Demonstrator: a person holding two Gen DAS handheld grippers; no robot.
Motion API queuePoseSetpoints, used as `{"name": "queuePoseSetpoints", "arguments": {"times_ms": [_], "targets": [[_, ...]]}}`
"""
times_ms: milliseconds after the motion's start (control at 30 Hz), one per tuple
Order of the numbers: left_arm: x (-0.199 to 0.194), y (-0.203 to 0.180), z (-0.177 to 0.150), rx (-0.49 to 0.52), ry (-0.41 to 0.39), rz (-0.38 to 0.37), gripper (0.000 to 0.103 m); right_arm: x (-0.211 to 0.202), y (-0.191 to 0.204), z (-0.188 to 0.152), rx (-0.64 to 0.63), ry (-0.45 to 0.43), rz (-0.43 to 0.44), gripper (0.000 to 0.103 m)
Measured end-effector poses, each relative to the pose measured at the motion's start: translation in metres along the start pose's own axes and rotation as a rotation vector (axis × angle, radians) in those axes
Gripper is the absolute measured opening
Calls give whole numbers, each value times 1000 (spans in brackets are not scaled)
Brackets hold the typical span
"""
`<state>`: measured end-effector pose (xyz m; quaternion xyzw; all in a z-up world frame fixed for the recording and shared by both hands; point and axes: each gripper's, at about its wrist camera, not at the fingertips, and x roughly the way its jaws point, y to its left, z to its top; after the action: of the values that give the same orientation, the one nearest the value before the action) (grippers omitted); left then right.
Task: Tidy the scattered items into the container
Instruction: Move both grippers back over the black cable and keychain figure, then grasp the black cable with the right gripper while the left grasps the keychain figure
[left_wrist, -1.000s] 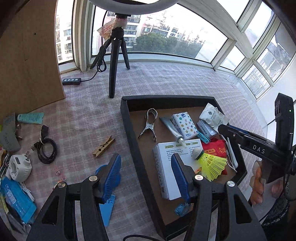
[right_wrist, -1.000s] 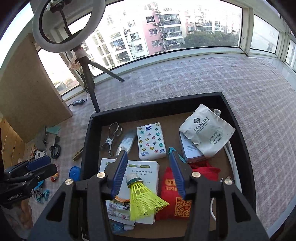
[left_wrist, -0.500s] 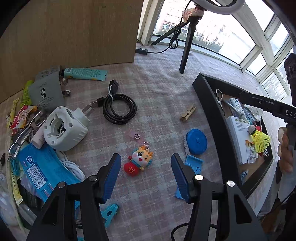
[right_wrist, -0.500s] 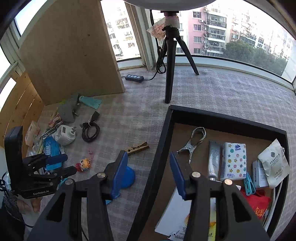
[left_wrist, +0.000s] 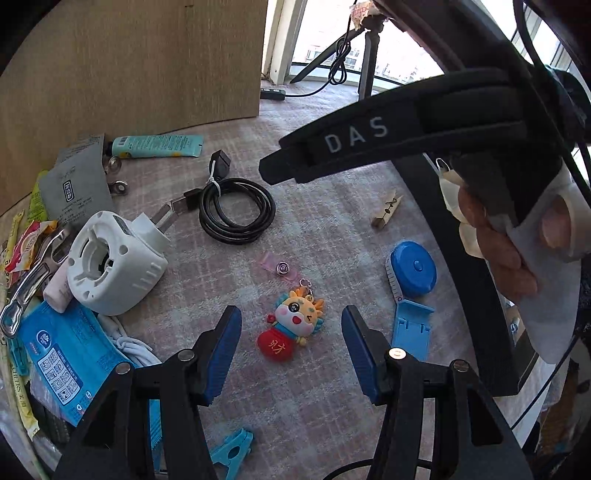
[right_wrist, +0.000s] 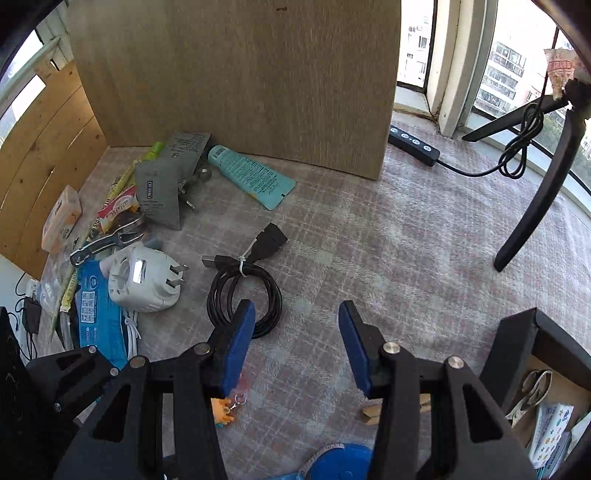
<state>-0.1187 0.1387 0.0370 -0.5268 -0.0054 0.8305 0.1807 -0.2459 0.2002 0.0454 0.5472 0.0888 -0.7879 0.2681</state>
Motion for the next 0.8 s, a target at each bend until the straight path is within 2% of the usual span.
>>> {"name": "queuePoseSetpoints", "arguments": {"times_ms": [167, 333, 567, 600, 633, 733, 800], "targets": [[3, 0, 4, -6, -16, -30, 54, 22, 7, 6, -46, 49, 10, 43], [8, -7, 2, 34, -13, -24, 52, 33, 13, 11, -80, 63, -2, 41], [16, -9, 1, 38, -3, -26, 52, 36, 18, 14, -127, 11, -44, 41], [16, -10, 1, 43, -6, -23, 52, 36, 20, 13, -142, 6, -68, 39], [16, -10, 1, 46, -9, -18, 50, 36, 22, 11, -159, 2, -93, 32], [14, -8, 0, 39, -17, -3, 32, 33, 18, 11, -141, 16, -99, 12], [12, -3, -1, 9, -19, -27, 32, 30, 10, 11, -103, 24, -89, 9]]}}
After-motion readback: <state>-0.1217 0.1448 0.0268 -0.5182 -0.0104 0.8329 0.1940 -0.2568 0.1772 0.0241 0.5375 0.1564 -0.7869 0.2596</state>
